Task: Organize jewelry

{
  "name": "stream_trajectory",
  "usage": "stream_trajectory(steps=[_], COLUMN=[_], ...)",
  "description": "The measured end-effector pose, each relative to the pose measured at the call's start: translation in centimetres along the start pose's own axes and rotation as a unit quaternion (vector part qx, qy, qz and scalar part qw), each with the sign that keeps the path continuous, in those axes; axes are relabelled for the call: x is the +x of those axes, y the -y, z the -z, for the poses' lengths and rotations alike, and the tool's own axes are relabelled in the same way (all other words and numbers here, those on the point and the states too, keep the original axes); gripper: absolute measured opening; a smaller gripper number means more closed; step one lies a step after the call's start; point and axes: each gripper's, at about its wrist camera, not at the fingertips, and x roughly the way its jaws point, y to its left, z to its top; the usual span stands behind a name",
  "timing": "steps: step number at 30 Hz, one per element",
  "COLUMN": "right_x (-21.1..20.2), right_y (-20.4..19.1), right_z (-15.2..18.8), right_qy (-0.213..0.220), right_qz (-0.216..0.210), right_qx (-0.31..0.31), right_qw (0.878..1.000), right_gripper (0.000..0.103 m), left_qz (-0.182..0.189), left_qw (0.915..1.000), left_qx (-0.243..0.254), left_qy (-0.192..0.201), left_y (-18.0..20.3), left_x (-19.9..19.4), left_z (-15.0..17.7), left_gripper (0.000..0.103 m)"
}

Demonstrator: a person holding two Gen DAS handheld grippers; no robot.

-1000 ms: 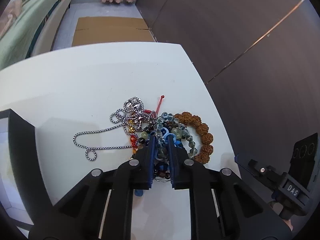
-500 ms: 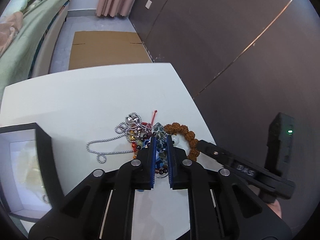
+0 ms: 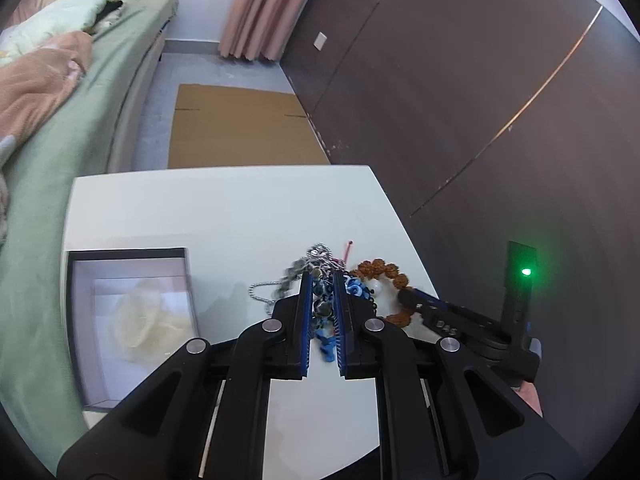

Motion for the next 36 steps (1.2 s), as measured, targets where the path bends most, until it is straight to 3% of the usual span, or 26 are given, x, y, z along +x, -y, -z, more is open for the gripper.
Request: stream_trajectory(steps=[7,18,26,27,29,30,31,36], right_x=[-3.7,-7.7,-9.6,-9.7,-10.0,-10.1,-10.3,-10.7], right_y=[-2.3,-7.7,-11.9,-12.4,-13.6,-14.1,-14.7,-17.3], right_z=[-0.5,-1.2,-0.9,-0.8,-0.8,-0.7,-0.6,-0.1], right_qy=[0.038,0.069,0.080,0.080,0.079,0.078,0.077,0.073], right_qz=[-0.050,-0.074,-0.090,-0.093,-0.101,-0.105,-0.109,-0.129], right_qx=[-0.010,-0.050,-0.084,-0.087,-0.093,-0.098,-0.103,-0.125], right_qw=[0.998,0.994,0.989,0.989,0.987,0.987,0.986,0.981], right_gripper=[0.018,0.018,0.018,0.018,0.018,0.018,0.018,0.018], left_qz=[-0.005,-0.014,-0.011,-0.010,-0.011,-0.015,-0.019,-0.036], left_qw=[0.9996,0.9980,0.9976,0.9976,0.9972,0.9965,0.9959,0.9940], left_qx=[-0.012,-0.039,-0.054,-0.058,-0.065,-0.070,-0.072,-0.084], left_qy=[0.024,0.047,0.041,0.037,0.035,0.043,0.051,0.061], left_y=[-2.0,-6.1,-8.1,-8.4,-8.9,-9.3,-9.5,-11.4], left_x=[-3.1,-6.0,-6.3,-6.2,-6.2,-6.6,-7.0,-8.6], left_z=[0.0,0.4,0.7,0.7,0.8,0.9,0.9,1.3], left_gripper=[0.011,0.011,0.011,0.013,0.034,0.051,0.055,0.055])
